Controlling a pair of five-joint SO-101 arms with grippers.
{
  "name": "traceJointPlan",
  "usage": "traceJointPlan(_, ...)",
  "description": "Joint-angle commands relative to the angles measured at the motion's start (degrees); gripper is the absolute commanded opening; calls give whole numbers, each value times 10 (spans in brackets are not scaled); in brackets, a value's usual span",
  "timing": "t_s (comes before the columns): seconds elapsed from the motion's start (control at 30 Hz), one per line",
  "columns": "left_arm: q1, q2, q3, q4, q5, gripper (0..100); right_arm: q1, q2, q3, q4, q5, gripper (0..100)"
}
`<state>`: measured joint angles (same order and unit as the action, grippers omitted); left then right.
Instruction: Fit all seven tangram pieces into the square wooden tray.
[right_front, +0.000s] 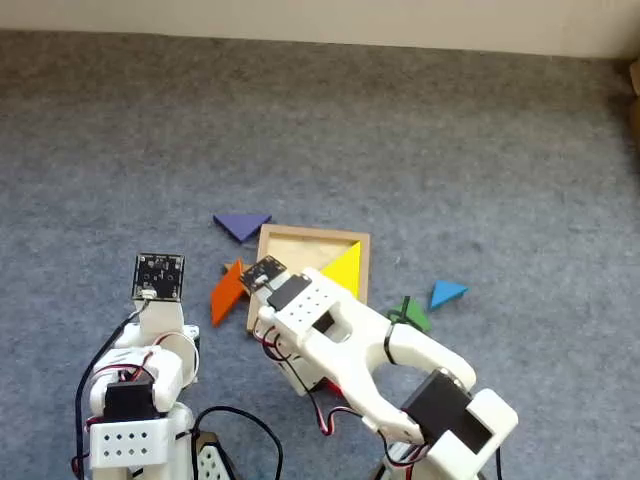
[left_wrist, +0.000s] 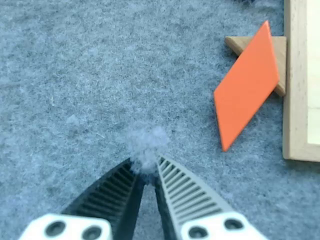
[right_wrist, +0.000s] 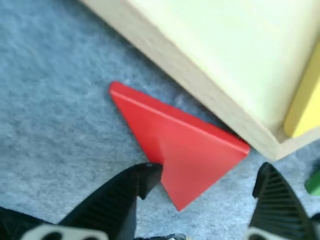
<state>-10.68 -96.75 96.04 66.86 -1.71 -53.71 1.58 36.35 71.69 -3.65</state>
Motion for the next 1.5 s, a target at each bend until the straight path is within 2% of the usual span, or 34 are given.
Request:
traceJointPlan(0.0,3,-6,15,2,2,5,-30,-47,-23,3,-8,320)
traceJointPlan(0.23,3,-6,15,2,2,5,-15,-80,-9,-7,-8,320)
traceJointPlan(0.53,3,-6,15,2,2,5,-11,-80,51,-85,-8,320)
traceJointPlan(0.8,3,-6,15,2,2,5,-9,-79,55,-108,-8,320)
traceJointPlan(1.03,3,-6,15,2,2,5,32,-79,51,-118,-7,321)
traceJointPlan(1.47,3,-6,15,2,2,5,32,-79,55,-161,-3,321)
